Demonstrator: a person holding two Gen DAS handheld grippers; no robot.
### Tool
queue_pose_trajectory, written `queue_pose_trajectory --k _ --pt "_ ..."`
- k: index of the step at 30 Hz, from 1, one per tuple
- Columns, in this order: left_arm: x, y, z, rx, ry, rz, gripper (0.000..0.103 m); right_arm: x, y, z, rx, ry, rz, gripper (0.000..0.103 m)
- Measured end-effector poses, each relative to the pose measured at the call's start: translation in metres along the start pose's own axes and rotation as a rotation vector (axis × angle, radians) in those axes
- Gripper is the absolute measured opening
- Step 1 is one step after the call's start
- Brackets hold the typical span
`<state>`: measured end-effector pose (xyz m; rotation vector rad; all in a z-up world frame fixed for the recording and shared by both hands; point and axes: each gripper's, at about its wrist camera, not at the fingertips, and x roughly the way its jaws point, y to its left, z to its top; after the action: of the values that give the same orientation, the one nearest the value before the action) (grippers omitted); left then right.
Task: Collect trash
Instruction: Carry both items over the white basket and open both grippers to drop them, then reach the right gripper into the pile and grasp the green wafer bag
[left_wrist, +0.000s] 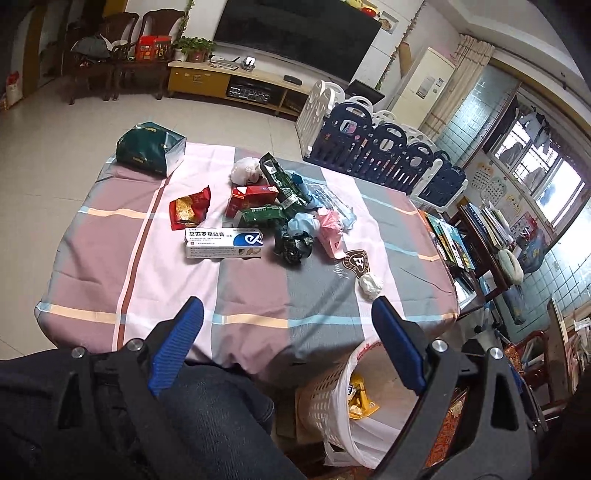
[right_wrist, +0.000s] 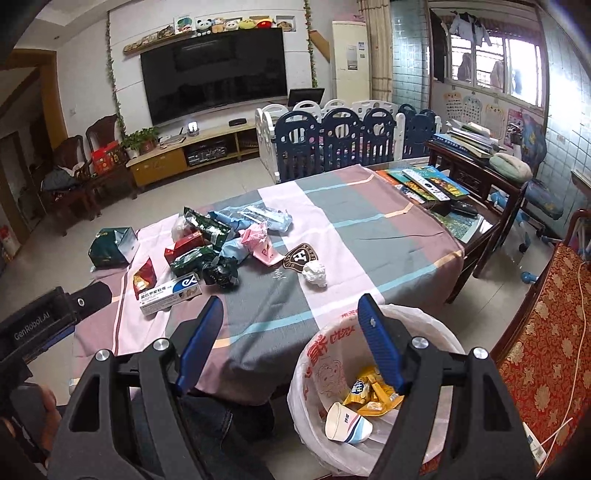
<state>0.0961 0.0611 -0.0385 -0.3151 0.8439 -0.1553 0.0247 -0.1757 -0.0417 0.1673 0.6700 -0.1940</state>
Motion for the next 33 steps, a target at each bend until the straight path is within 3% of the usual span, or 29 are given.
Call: queue_pose_trajectory --k 10,13,22,25,30,33 --pt "-0.002 0.0 -0.005 0.007 0.018 -0.016 0.092 -0.024 -0.004 0.005 0.042 -0.063 -0.033 0.074" --pt "-0.002 0.0 -0.005 0.003 0.02 -0.015 0.092 -0.025 -0.006 0.005 0.047 -0.075 -0.031 0.082" --pt "0.006 0.015 -0.002 -0.048 0.03 0.039 0.092 -0.013 -0.007 0.01 0.032 -0.088 -0.026 0.083" --pt "0.013 0.026 0.001 -0.067 0.037 0.065 0.094 0.003 -0.008 0.013 0.033 -0.074 -0.017 0.083" --pt "0.029 0.059 0.009 -0.147 0.015 0.224 0.094 0.06 0.006 0.029 -0.023 0.024 0.03 0.083" --pt "0.049 0.079 0.013 -0.199 0.058 0.239 0.094 0.109 0.022 0.044 -0.044 0.082 0.062 0.083"
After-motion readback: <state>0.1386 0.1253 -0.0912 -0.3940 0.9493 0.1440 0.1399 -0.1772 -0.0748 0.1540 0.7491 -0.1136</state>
